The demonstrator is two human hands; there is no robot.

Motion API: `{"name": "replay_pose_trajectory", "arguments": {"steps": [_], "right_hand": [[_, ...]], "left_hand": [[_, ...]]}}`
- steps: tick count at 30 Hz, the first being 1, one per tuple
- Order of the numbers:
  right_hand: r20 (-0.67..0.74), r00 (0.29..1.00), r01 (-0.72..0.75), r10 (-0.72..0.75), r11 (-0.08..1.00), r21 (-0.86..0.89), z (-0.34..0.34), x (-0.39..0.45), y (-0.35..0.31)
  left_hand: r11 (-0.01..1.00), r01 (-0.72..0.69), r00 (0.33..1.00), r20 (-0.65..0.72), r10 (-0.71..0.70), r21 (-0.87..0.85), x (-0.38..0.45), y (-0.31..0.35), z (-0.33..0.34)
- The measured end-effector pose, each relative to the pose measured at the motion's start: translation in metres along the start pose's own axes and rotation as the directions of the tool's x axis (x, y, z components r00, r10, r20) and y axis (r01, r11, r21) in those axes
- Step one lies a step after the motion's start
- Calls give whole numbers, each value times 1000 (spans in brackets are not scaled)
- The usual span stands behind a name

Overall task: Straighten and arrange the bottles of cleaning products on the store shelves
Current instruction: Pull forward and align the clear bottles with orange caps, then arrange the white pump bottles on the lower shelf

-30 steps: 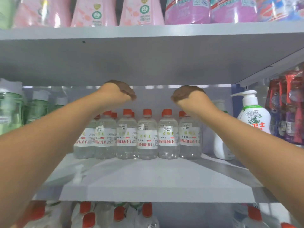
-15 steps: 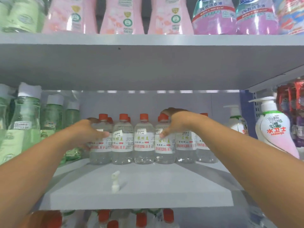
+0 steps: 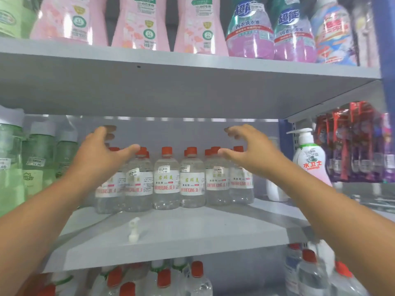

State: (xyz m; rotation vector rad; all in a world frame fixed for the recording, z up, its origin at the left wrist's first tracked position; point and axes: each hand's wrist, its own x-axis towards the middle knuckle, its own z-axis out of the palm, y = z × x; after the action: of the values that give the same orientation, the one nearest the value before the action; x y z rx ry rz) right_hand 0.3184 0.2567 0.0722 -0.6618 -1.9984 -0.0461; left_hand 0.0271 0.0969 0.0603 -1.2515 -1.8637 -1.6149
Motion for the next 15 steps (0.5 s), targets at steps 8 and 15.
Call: {"name": "replay_pose_trajectory", "arguments": {"steps": [8,15], "right_hand": [[-201,890,-407,409,912,49,-95,-49,128],[316,847,-531,428,716,453,-75,-54,159]], "left_hand": [[888,197,873,486,33,-415,-70,117,109],[880,337,723,690,-14,-336,-91,168,203]]}}
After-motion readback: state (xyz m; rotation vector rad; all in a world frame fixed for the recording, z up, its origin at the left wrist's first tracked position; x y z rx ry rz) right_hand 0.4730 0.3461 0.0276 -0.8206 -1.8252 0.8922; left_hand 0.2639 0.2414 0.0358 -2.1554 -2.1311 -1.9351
